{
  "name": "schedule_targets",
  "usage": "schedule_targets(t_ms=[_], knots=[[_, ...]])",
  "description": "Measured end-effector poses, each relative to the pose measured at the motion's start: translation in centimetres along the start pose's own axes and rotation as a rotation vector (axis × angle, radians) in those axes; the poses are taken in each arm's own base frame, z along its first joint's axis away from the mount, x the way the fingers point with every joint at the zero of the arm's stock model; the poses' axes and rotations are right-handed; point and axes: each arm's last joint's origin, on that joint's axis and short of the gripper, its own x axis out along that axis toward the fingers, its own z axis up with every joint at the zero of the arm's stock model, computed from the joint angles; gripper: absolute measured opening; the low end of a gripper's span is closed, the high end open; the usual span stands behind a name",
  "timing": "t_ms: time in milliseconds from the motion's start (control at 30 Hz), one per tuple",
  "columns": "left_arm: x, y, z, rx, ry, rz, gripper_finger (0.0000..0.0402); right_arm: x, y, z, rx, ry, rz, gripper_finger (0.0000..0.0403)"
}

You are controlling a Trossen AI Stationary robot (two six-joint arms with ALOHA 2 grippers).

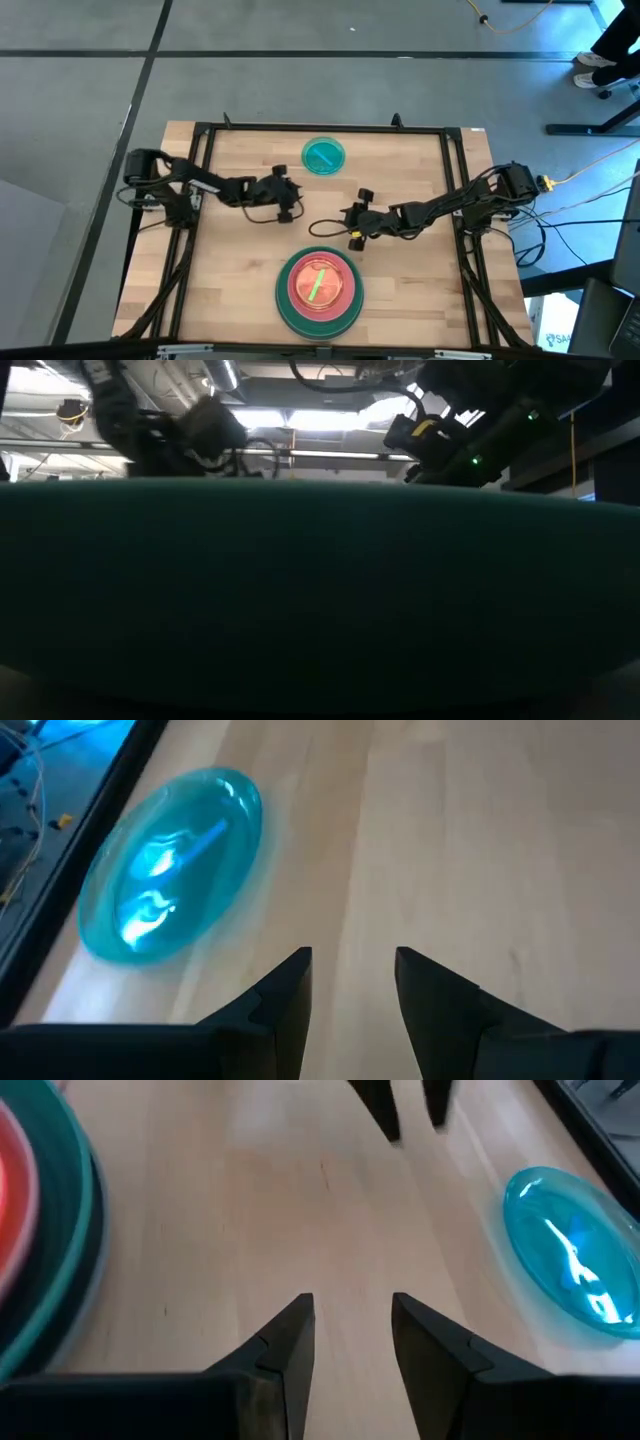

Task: Stack plastic plates
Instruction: Stack the blue transparent plate on the green transparent plate

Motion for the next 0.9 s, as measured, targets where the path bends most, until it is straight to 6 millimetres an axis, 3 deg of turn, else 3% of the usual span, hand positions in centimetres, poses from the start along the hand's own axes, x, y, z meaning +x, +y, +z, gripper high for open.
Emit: schedule_targets(t_ms=[333, 600, 767, 900], knots=[[5.3, 4.0, 3.7, 0.085, 0.026, 0.059, 0.0139, -0.4, 1.1, 0.0, 0.019, -0.012, 0.045, 0.0128], [8.8, 6.6, 3.0, 0.032, 0.112, -0.015, 0.0139, 0.1, 1.2, -0.4, -0.006, 0.009, 0.041, 0.0128], [9.2, 6.8, 2.4, -0.004, 0.113, -0.113, 0.0139, 1.3, 1.8, -1.3, -0.022, 0.034, 0.040, 0.0128], [9.2, 7.2, 2.2, -0.031, 0.136, -0.074, 0.0139, 2.0, 2.1, -1.8, -0.048, 0.041, 0.040, 0.0128]])
